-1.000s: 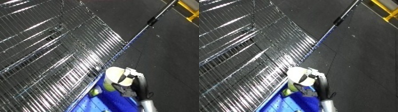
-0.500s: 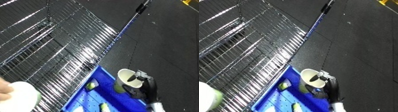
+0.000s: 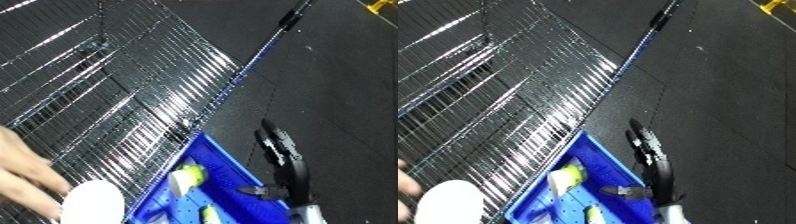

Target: Pick up the object and place it into the box

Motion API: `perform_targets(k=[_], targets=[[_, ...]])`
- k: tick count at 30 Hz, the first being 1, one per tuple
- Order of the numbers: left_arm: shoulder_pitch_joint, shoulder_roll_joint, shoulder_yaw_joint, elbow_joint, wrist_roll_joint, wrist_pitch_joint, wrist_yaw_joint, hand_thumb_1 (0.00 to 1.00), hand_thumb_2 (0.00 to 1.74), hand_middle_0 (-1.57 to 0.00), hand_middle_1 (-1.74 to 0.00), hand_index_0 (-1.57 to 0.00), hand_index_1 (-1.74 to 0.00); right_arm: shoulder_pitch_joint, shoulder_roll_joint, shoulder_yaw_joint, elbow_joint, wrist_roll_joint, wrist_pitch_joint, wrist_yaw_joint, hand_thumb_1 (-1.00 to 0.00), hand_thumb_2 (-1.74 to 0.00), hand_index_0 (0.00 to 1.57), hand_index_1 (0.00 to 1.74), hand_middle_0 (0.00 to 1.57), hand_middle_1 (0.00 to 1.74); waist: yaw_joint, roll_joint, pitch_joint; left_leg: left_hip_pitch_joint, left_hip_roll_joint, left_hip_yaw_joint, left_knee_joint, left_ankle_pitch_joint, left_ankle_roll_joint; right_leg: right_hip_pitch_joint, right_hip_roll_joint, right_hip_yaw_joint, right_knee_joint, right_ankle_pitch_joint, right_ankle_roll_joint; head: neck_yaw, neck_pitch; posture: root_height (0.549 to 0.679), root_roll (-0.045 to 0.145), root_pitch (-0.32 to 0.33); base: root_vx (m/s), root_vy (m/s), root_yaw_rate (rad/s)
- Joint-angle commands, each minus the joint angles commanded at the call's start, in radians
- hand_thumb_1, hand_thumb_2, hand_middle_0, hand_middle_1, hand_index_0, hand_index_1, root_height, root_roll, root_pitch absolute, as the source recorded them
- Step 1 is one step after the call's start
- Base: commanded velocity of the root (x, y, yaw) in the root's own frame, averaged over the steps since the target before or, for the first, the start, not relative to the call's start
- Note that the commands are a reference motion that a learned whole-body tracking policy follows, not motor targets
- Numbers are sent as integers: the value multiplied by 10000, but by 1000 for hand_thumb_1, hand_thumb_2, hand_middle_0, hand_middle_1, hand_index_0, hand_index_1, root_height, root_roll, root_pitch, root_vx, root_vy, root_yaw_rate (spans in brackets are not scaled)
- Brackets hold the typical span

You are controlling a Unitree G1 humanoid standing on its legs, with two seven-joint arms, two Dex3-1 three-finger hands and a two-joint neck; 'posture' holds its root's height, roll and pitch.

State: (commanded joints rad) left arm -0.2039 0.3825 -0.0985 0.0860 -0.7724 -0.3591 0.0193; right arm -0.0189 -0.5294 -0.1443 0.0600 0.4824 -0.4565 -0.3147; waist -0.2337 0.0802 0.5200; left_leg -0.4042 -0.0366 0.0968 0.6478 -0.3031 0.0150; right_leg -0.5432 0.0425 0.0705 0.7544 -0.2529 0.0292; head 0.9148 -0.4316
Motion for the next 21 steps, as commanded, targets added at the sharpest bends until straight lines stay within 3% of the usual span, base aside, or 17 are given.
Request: perform_targets(k=[11, 21], targets=[[-113, 11, -154, 86, -18, 222, -145, 1000, 1740, -1570, -1740, -1570, -1740, -309, 87, 471, -398, -495, 210, 432, 0, 0, 0, 0, 0, 0, 354, -130, 0, -35, -46, -216, 116, 28, -46, 160, -73, -112, 172, -128, -49, -988, -746, 640, 89, 73, 14, -24, 109], [-317, 4, -336, 255, 82, 392, -353, 1000, 1740, -1570, -1740, -1570, -1740, -1082, 51, 1253, -619, -1211, 812, 716, 0, 0, 0, 0, 0, 0, 833, -249, 0, -123, -163, -465, 226, 74, -65, 284, -154, -271, 170, -112, -61, -1931, -1596, 641, 88, 61, 8, -40, 130]])
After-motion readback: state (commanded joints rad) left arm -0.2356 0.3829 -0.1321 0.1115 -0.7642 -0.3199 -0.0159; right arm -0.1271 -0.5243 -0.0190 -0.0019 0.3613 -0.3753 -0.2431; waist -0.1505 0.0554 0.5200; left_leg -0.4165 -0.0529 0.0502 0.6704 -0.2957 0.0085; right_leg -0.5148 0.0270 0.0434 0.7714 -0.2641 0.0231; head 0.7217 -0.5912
